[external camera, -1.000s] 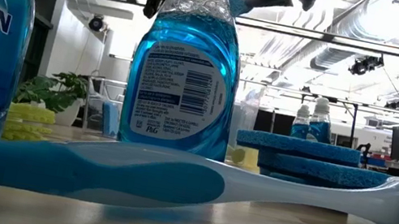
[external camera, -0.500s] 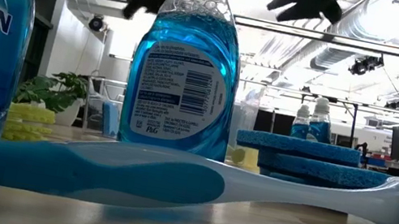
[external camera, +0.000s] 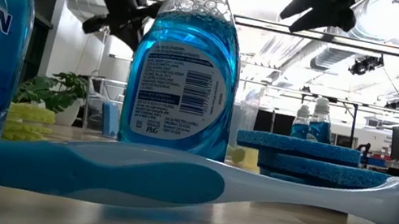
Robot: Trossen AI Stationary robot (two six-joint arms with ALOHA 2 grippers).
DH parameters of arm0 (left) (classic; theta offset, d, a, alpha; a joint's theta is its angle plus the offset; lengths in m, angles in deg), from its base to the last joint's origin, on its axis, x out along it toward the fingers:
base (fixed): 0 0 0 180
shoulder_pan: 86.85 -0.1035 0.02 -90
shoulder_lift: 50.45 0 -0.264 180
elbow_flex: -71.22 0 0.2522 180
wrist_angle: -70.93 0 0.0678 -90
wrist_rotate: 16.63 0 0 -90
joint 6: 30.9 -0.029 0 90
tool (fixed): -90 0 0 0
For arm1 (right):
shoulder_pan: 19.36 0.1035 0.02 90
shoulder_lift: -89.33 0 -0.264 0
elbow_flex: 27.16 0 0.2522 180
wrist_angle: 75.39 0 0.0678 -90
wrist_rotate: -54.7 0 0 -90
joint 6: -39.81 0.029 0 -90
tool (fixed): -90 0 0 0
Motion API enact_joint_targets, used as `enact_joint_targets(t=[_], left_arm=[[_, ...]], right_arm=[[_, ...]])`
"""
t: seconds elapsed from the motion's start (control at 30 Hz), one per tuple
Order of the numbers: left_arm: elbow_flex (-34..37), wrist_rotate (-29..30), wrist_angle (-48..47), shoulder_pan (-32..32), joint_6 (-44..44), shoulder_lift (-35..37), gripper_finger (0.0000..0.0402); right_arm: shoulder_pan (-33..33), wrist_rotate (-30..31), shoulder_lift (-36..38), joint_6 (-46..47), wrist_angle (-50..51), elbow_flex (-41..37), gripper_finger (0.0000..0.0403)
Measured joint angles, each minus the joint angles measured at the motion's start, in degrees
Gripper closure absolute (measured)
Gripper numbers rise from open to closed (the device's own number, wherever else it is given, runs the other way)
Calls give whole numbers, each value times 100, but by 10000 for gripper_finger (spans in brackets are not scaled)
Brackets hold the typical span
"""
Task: Pick & Place Kitchen Sink Supplies
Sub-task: Put the sponge into the transparent bin
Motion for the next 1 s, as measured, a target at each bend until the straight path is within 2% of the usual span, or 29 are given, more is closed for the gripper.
enact_joint_targets(t=[0.27,0.63,0.83,1.0], left_arm=[[-3,-595,-40,-626,115,-415,392],[-2,-521,-57,-634,709,-1149,392],[-2,-494,-120,-634,1056,-1224,392],[-2,-379,-233,-495,1266,-1224,392]], right_arm=[[0,-211,0,499,205,0,181],[30,-847,0,1003,684,0,181],[359,-882,0,1197,723,0,181],[761,-667,0,1423,794,0,181]])
